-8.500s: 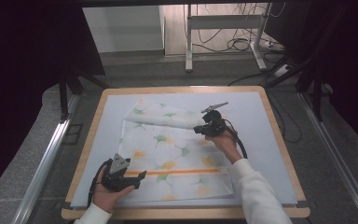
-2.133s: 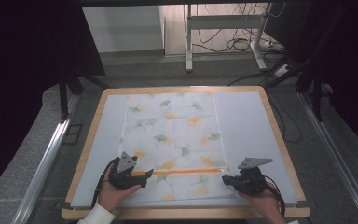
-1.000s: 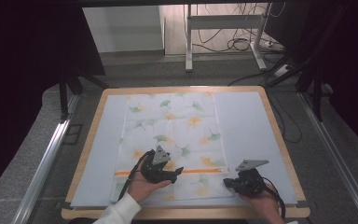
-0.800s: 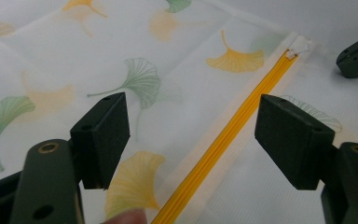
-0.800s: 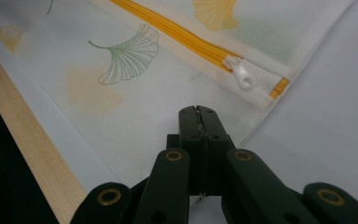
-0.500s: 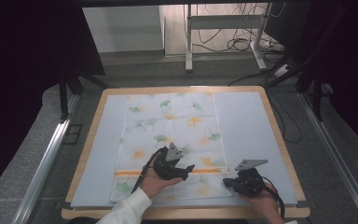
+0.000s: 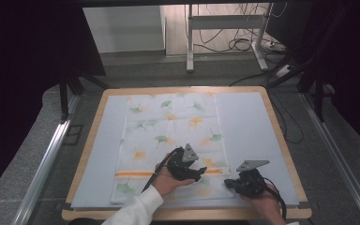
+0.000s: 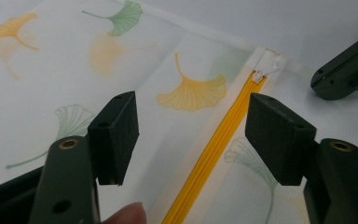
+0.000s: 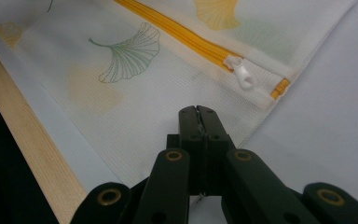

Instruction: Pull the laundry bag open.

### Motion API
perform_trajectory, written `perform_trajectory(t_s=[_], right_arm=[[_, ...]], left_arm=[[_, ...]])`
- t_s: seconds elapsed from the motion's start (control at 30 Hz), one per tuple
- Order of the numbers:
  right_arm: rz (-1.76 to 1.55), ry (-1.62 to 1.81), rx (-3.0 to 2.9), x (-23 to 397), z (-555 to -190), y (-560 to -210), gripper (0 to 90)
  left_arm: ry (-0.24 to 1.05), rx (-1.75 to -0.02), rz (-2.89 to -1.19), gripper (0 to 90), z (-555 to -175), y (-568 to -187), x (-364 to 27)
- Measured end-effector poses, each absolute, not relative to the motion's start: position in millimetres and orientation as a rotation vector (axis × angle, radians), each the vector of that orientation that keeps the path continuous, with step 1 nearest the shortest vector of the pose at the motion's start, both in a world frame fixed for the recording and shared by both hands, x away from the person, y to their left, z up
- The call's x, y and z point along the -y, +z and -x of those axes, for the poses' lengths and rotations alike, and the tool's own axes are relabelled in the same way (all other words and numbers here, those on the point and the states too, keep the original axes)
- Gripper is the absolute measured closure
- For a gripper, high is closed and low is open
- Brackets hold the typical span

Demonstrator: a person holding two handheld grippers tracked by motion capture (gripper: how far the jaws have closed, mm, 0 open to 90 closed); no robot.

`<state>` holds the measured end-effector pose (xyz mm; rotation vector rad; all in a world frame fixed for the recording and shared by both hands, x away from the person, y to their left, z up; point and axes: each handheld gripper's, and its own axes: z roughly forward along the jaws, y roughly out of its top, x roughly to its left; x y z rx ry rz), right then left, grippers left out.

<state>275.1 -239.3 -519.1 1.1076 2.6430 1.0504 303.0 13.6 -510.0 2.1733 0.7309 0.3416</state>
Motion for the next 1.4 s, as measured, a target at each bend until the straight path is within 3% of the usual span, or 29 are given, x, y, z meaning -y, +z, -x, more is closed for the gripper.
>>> perform_trajectory(t_s=[1.4], right_arm=[[-1.118, 1.068, -2.655, 242, -277, -520, 89.0]], left_arm=[[0.258, -0.587, -2.277, 39.9, -322, -517, 49]])
